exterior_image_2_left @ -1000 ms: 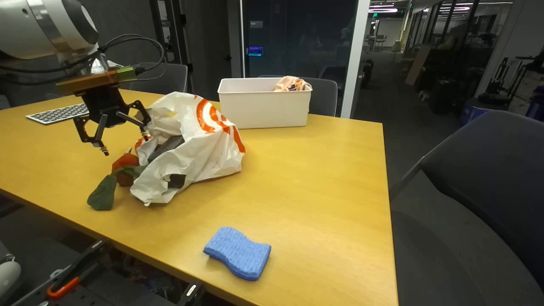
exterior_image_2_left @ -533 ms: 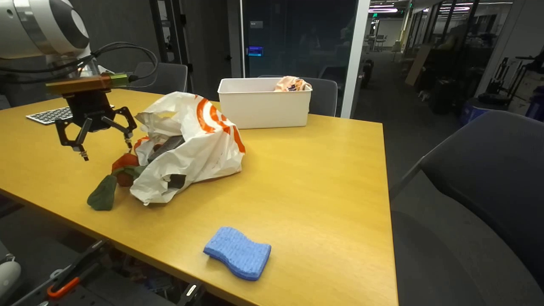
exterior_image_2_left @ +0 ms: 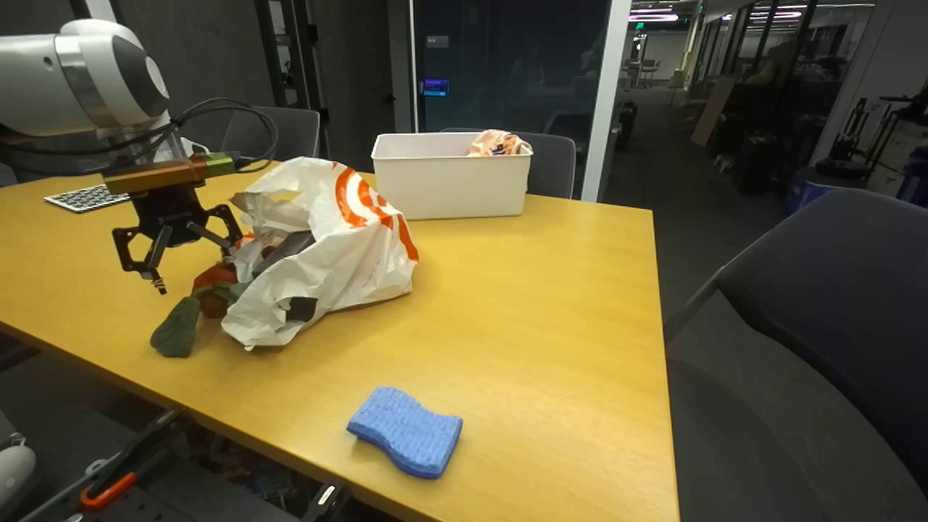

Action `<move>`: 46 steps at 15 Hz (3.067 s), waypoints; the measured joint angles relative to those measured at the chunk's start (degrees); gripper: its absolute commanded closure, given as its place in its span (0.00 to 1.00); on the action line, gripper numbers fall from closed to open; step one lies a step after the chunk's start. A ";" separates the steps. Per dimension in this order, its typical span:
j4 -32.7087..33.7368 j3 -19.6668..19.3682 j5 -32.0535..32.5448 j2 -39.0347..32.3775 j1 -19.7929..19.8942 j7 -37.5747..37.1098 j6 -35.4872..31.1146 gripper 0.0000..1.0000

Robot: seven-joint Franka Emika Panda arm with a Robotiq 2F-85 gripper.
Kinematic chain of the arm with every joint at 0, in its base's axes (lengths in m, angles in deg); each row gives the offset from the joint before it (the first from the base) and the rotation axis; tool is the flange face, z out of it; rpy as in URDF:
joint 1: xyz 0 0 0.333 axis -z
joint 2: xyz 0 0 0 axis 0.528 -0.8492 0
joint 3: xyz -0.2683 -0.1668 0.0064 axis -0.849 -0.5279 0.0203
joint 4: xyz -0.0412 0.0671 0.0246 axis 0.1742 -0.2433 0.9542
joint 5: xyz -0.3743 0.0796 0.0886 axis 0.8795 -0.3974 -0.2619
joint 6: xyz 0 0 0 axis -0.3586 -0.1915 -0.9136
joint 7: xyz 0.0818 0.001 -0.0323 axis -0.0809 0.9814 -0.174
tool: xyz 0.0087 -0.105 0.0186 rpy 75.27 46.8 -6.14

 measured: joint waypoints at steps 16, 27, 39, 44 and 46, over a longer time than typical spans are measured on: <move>-0.08 -1.69 5.94 0.04 -0.40 -6.83 -3.47 0.93; 0.09 3.36 16.12 16.73 -3.10 -20.67 19.74 0.93; 3.87 2.06 52.67 4.89 -2.43 -41.92 29.33 0.93; 5.79 0.20 53.05 3.12 -0.29 -46.03 14.15 0.93; 5.97 -0.98 53.08 3.12 1.13 -46.92 6.38 0.93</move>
